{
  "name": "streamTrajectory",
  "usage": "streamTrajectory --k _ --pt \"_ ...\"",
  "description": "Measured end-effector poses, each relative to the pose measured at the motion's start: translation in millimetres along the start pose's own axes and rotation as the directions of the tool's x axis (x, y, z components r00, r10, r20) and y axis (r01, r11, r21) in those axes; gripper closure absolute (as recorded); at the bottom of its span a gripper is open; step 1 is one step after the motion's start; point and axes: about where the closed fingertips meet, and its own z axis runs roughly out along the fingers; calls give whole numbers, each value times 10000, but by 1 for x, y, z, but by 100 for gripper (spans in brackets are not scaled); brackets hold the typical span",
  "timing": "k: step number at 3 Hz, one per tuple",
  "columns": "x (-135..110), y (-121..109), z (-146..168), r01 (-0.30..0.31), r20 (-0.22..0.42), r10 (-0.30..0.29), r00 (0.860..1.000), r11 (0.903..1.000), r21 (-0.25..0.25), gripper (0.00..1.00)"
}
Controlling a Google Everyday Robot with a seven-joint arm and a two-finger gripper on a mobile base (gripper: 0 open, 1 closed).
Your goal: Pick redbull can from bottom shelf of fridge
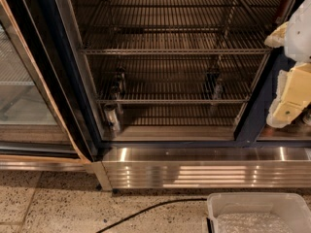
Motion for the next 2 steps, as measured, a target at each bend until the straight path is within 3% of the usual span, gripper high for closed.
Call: streamTrajectory --k 1,2 --pt "0 0 0 -1 1 1 10000 10000 -3 0" --pt "-2 4 30 -320 316 340 9989 9977 -604 0"
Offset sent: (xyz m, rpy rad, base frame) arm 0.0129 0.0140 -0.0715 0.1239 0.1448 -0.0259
